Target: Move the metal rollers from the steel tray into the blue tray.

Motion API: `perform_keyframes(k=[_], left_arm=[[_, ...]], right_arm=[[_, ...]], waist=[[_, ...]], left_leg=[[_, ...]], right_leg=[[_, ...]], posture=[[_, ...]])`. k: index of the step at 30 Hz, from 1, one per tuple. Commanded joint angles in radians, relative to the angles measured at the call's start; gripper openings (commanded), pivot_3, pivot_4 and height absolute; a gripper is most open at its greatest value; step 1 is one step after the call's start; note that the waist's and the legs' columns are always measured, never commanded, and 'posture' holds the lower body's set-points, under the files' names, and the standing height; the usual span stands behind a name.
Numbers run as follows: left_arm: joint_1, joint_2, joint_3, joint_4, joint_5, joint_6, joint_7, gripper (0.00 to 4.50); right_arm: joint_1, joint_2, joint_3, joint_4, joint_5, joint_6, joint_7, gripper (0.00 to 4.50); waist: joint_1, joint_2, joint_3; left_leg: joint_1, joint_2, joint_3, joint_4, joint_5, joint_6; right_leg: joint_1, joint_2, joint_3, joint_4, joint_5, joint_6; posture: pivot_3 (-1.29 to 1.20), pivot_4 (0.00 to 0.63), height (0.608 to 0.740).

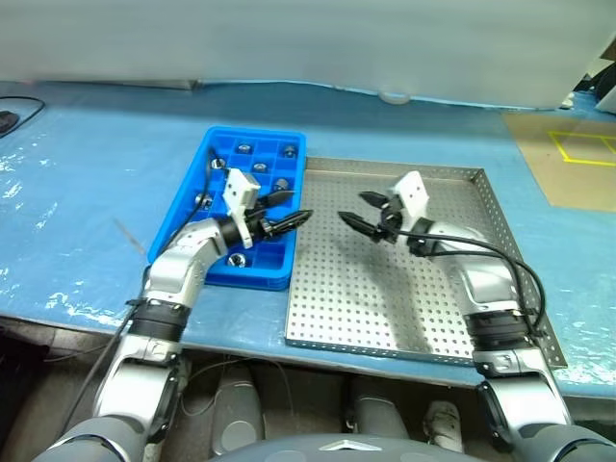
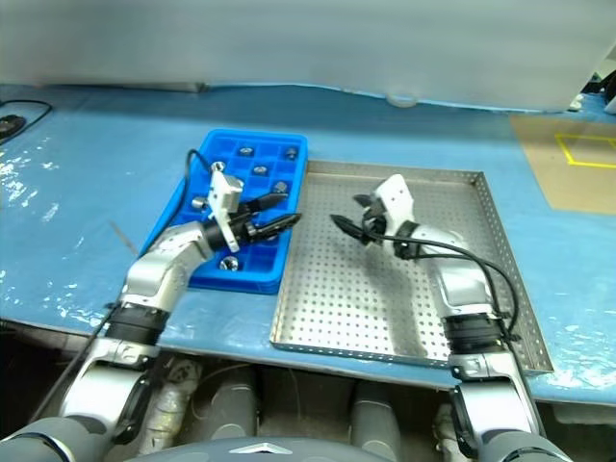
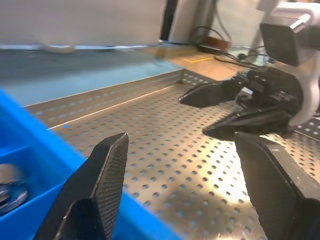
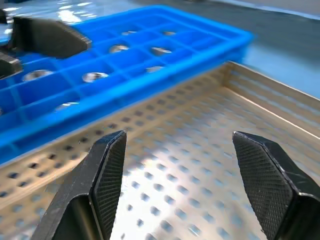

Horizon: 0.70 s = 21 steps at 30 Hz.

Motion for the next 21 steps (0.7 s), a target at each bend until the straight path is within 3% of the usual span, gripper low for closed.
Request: perform_keyframes(k=[1,10,21], left_arm=[[-0.049,-0.028,-0.023,0.067,0.042,-0.098,-0.048,4.42],[-0.118,-0.11,0.008,0.174,0.064,-0.169,-0.043,4.46],[-0.163,-0.117,0.001,0.28,0.124,-0.273,-0.053,4.46]], right_arm=[[0.047,-0.013,-0.072,-0.109,0.065,0.023,-0.029,4.42],[0.134,-0.018,-0.2,-0.179,0.121,-0.025,-0.116,4.47],[0.123,-0.06,-0.12,-0.118,0.078,-0.124,-0.062,4.47]], waist=[[-0.009,0.0,0.0],[-0.021,0.0,0.0],[-0.034,0.001,0.0]], left_leg=[[0.0,0.0,0.0,0.0,0.0,0.0],[0.005,-0.002,0.007,0.0,-0.003,0.007],[0.006,-0.002,0.013,-0.001,-0.007,0.013]], right_leg=[[0.0,0.0,0.0,0.0,0.0,0.0],[0.001,-0.001,0.008,-0.001,0.0,0.0],[0.001,0.0,0.011,-0.009,0.001,0.001]], posture=[[-0.18,0.15,0.74],[-0.21,0.15,0.74],[-0.18,0.15,0.74]])
